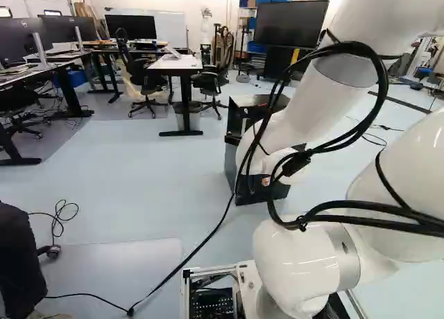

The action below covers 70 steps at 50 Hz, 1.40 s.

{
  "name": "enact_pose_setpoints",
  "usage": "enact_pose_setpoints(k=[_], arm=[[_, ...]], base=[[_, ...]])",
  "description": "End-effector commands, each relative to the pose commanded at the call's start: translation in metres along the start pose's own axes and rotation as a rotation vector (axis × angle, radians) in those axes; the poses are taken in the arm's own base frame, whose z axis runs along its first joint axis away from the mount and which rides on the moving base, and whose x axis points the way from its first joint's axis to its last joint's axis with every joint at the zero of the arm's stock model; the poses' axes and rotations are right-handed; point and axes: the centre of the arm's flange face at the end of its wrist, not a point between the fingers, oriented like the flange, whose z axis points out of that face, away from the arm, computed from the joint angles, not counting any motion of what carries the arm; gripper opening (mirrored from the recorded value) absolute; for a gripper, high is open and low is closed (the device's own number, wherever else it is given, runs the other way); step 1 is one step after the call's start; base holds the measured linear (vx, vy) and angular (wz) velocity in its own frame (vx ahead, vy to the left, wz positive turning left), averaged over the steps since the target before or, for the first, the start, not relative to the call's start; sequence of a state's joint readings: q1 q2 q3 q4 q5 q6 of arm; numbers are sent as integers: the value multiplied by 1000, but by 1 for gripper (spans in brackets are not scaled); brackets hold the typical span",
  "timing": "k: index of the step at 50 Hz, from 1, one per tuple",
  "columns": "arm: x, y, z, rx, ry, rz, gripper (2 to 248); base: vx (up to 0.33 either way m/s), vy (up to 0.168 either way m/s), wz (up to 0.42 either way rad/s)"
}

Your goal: Open the fridge door

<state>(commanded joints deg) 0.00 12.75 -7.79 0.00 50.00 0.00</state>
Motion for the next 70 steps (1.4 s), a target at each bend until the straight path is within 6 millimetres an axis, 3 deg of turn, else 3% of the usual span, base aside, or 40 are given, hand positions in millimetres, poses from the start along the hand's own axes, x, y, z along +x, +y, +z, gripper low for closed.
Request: enact_pose_setpoints(k=[55,70], arm=[[16,4,35,-53,-10,45,247],[11,5,50,-74,-43,62,247]], base=[[0,0,0],[0,0,0]])
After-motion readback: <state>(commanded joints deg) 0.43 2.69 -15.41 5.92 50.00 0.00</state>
